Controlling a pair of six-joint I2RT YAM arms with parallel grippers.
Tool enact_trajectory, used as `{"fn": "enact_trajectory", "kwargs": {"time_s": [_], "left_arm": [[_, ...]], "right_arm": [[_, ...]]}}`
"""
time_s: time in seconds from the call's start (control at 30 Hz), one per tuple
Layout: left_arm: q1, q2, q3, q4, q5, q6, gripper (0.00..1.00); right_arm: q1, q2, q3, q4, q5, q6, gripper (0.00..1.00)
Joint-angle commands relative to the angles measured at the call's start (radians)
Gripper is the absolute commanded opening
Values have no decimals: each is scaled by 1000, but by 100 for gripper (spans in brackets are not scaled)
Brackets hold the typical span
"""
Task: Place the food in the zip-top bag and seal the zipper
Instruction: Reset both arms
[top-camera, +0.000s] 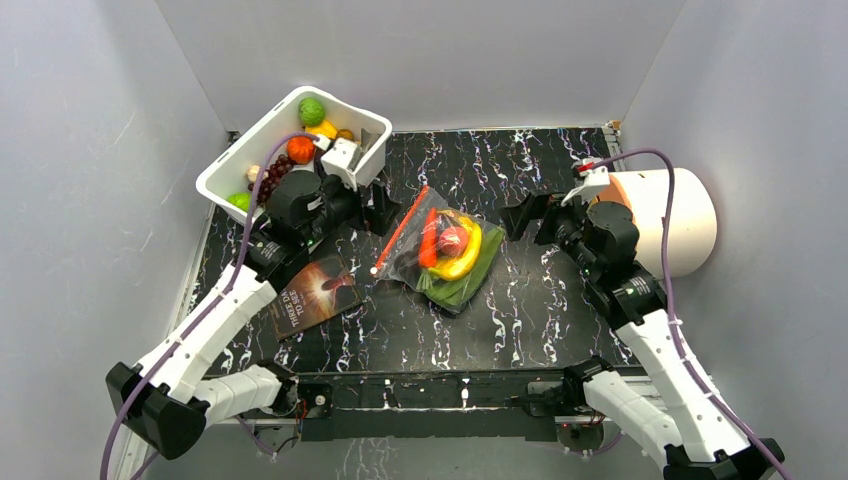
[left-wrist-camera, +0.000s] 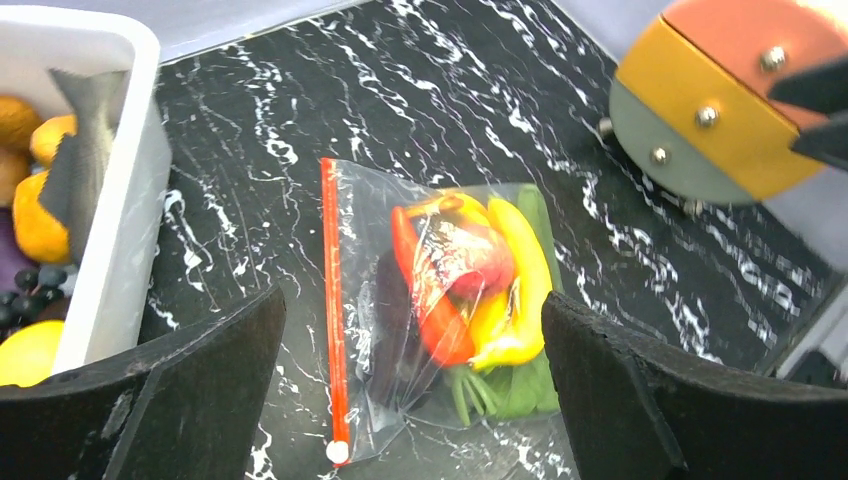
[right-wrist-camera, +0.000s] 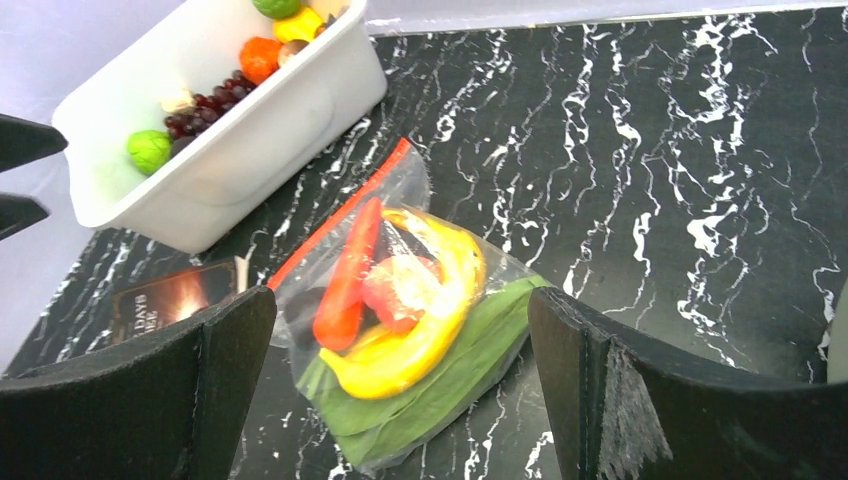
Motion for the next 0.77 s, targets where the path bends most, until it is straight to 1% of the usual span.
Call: {"fn": "enact_trajectory", "kwargs": {"time_s": [0.0,0.13,0.23,0.4,0.57,0.73], "left_arm": [[1,-57,11,2,-140,-167,98],[0,-126,-4,5,-155,-209,98],[0,-178,0,-22,-166,-197,98],[0,-249,-25,-24,-166,-191,98],[1,-258,-57,-46,-236,-199,98],[0,-246,-79,-60,-238,-178,98]], "right_arm": [[-1,-43,91,-12,-56,49,98],[-2,-64,111,-33,-66,57,98],[-1,-92,115,-44,-36,64,98],[-1,-134,113,-57,-30,69,98],[-1,-148,44,-55,-22,100,98],[-1,-153,6,-44,-47,126,98]]}}
